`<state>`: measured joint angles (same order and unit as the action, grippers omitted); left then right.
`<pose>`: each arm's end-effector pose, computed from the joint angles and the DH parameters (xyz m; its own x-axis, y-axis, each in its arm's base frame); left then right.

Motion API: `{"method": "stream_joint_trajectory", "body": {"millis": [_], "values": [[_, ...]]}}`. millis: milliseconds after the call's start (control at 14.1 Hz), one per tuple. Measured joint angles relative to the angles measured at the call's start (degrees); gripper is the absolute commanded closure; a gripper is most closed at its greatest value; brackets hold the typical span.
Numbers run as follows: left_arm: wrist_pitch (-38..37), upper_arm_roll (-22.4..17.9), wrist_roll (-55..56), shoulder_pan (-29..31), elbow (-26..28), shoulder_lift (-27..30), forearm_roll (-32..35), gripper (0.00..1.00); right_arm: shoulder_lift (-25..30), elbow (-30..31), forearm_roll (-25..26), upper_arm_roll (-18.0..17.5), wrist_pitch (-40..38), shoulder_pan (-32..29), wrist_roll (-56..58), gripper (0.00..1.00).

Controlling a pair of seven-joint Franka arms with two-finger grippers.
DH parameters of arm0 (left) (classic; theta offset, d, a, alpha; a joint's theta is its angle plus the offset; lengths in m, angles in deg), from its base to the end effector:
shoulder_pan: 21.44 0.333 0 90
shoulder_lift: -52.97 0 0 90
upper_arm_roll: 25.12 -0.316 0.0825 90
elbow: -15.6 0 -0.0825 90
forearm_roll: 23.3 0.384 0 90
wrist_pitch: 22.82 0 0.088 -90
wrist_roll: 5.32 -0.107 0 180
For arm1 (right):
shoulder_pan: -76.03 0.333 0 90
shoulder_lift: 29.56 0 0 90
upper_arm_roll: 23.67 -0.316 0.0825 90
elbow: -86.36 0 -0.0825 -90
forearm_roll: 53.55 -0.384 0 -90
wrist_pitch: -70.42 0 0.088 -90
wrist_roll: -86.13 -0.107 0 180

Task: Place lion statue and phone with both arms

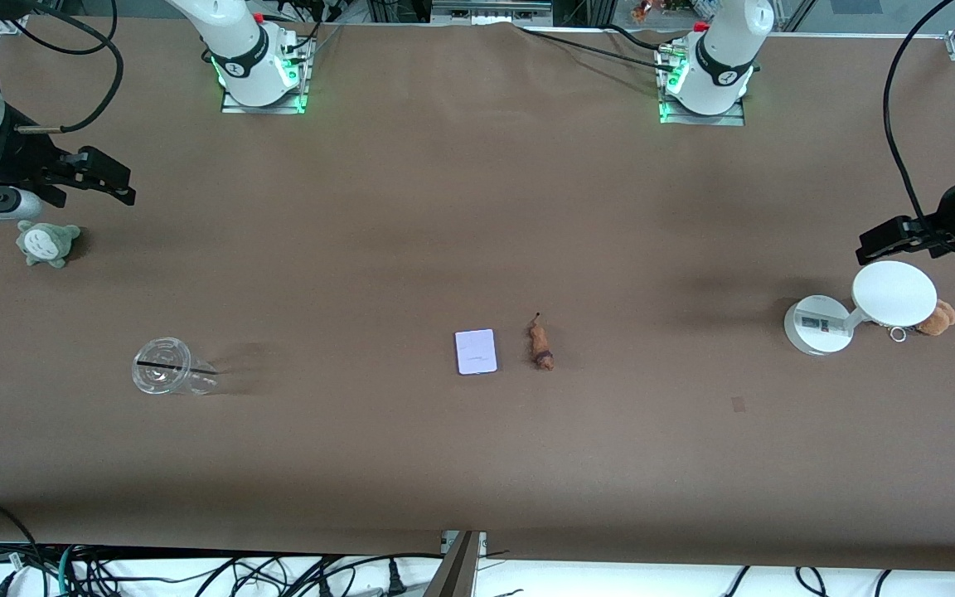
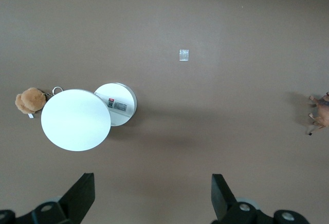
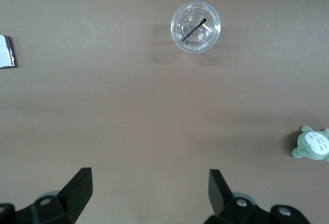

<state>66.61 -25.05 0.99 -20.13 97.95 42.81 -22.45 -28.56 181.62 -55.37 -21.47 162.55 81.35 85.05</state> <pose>0.6061 0.0148 0.5835 0.9900 0.1315 -0.0518 0.1306 -0.9912 -0.0204 0.5490 0.0331 0.5940 0.9987 0.0344 -0.0378 0.0332 -0.9989 -0.0316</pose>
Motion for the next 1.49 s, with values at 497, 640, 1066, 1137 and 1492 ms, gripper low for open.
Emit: {"method": "stream_joint_trajectory", "body": {"millis": [497, 640, 1066, 1137, 1492], "values": [[0.0, 0.0, 0.0, 0.0, -0.1, -0.1, 0.0, 0.0, 0.0, -0.1, 0.0, 0.0, 0.0, -0.1, 0.8, 0.0], [0.0, 0.0, 0.0, 0.0, -0.1, -0.1, 0.0, 0.0, 0.0, -0.1, 0.0, 0.0, 0.0, -0.1, 0.9, 0.0], [-0.2, 0.0, 0.0, 0.0, -0.1, -0.2, 0.0, 0.0, 0.0, -0.1, 0.0, 0.0, 0.0, -0.1, 1.0, 0.0], [-0.3, 0.0, 0.0, 0.0, -0.1, -0.3, 0.0, 0.0, 0.0, -0.1, 0.0, 0.0, 0.0, -0.1, 1.0, 0.0], [-0.4, 0.0, 0.0, 0.0, -0.1, -1.4, 0.0, 0.0, 0.0, -0.1, 0.0, 0.0, -0.8, -0.2, 1.0, 0.0]]}}
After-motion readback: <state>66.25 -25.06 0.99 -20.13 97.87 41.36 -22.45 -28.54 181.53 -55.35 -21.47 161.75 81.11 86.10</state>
